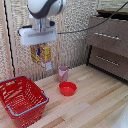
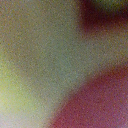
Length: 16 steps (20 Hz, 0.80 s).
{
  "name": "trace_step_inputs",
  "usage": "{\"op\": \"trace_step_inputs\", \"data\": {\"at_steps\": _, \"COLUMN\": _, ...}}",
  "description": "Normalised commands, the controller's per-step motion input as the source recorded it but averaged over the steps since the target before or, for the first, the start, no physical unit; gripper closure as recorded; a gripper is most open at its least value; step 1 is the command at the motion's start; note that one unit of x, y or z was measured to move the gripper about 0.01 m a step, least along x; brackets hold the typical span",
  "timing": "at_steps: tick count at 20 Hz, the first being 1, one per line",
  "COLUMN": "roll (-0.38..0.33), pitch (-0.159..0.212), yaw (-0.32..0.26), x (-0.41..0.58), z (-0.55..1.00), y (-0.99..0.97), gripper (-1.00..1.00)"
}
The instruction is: Meticulously direct the gripper system near the nourishment stick. Grapple the nourishment stick firmly with the gripper system. Progress with the gripper system grasping the stick toward the storage box. Tenderly permit the nourishment stick to descend into the box.
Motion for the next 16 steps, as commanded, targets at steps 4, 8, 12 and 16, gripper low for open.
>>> {"op": "trace_step_inputs", "data": {"at_steps": 4, "roll": 0.000, "pitch": 0.044, "yaw": 0.000, "x": 0.000, "z": 0.46, "y": 0.90, "gripper": 1.00}}
{"op": "trace_step_inputs", "data": {"at_steps": 8, "roll": -0.017, "pitch": 0.035, "yaw": 0.000, "x": -0.034, "z": 0.21, "y": 0.94, "gripper": 1.00}}
{"op": "trace_step_inputs", "data": {"at_steps": 12, "roll": -0.072, "pitch": 0.002, "yaw": 0.000, "x": -0.261, "z": -0.09, "y": 0.84, "gripper": 1.00}}
{"op": "trace_step_inputs", "data": {"at_steps": 16, "roll": -0.043, "pitch": 0.000, "yaw": 0.015, "x": -0.387, "z": -0.30, "y": 0.57, "gripper": 1.00}}
